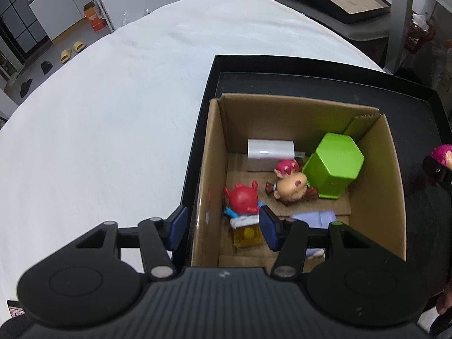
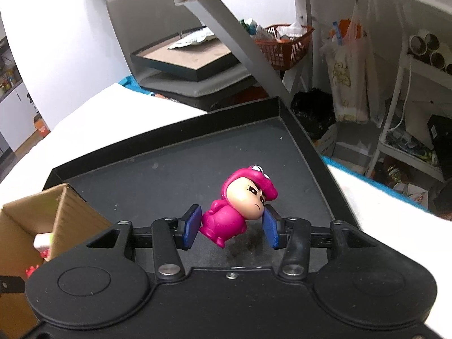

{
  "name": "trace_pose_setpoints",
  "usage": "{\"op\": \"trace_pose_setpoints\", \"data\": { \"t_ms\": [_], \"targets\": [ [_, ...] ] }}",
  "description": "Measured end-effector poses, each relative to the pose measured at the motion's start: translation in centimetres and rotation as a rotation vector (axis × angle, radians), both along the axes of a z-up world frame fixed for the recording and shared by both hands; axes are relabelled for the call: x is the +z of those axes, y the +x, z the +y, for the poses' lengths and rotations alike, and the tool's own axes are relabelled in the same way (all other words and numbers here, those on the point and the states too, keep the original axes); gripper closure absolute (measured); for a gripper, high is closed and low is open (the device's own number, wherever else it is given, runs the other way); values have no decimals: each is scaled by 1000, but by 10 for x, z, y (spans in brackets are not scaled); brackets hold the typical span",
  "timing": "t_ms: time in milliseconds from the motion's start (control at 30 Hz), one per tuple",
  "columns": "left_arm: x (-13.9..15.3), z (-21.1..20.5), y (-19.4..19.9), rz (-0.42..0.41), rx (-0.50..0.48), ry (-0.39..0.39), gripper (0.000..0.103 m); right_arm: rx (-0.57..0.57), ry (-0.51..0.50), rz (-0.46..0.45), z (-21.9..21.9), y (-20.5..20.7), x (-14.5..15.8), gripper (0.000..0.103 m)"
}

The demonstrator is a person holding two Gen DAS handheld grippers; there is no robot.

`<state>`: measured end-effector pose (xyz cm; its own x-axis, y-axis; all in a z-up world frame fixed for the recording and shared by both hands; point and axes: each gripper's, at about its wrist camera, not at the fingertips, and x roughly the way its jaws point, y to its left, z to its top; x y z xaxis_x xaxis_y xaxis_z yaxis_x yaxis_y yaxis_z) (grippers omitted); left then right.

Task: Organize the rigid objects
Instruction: 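Carry the magenta figure into the box and open the right tool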

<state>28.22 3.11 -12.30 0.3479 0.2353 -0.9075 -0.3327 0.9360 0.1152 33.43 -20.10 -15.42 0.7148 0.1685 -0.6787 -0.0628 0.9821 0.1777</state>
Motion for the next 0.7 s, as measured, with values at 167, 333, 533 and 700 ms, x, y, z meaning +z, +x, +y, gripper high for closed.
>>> {"op": "trace_pose_setpoints", "data": {
  "t_ms": [167,333,533,700],
  "targets": [
    [1,0,-8,-10,2,-28,49,16,-7,-24,0,-9,14,57],
    [2,-3,-17,-22,-8,-63,49,41,-13,-50,4,-18,27,57],
    [3,-4,-28,-34,-18,-85,49,81,-19,-50,9,-30,36,57],
    [4,-1,-38,-49,-18,-112,49,116,-7,-60,14,-42,51,57]
  ]
}}
